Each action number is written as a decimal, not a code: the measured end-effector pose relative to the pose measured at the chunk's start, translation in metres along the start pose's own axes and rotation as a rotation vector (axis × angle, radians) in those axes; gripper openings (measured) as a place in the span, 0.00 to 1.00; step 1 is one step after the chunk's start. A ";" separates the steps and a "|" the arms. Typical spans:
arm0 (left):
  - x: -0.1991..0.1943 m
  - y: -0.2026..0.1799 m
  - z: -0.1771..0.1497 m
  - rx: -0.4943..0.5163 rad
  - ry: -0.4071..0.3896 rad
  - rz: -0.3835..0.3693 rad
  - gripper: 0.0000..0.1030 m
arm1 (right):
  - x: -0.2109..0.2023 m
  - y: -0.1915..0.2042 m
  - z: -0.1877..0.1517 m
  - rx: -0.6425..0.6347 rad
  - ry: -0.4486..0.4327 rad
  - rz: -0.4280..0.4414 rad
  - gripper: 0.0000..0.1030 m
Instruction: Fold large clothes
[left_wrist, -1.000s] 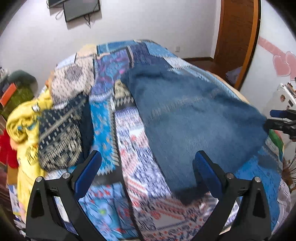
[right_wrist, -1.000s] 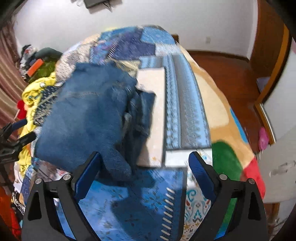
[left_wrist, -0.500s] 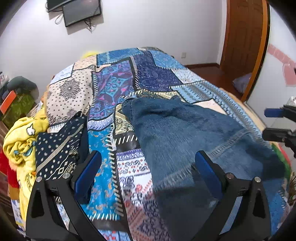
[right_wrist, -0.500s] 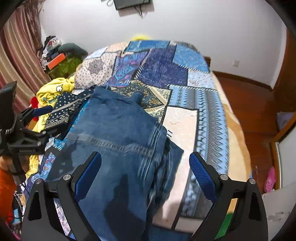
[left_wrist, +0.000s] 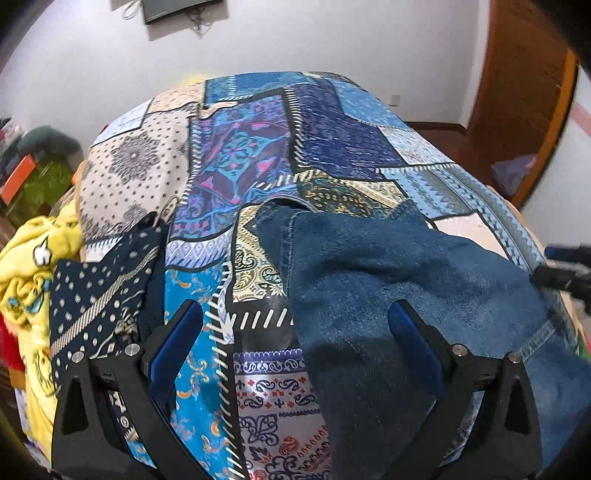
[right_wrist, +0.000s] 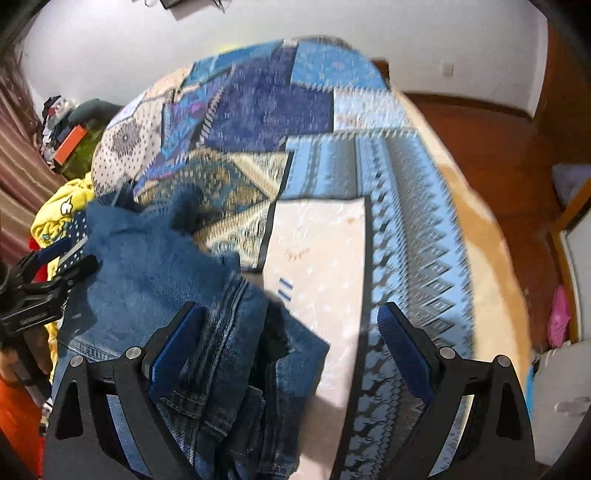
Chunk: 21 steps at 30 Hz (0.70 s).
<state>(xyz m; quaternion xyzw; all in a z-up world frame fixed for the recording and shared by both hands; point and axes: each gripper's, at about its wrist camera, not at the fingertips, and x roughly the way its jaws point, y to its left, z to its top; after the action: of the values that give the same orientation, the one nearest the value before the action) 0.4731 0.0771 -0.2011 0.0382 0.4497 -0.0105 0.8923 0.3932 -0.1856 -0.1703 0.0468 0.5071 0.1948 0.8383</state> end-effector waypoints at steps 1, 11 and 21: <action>-0.003 0.001 -0.001 -0.003 -0.002 -0.006 0.99 | -0.009 0.003 -0.002 -0.010 -0.012 0.002 0.92; -0.062 0.014 -0.035 -0.074 0.032 -0.203 0.99 | -0.060 0.010 -0.032 -0.024 -0.040 0.159 0.92; -0.036 0.014 -0.092 -0.278 0.229 -0.460 0.99 | -0.021 0.000 -0.080 0.122 0.139 0.332 0.92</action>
<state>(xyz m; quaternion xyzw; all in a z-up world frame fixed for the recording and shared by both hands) 0.3790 0.0977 -0.2259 -0.1865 0.5415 -0.1463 0.8066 0.3154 -0.2031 -0.1911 0.1672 0.5597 0.3023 0.7532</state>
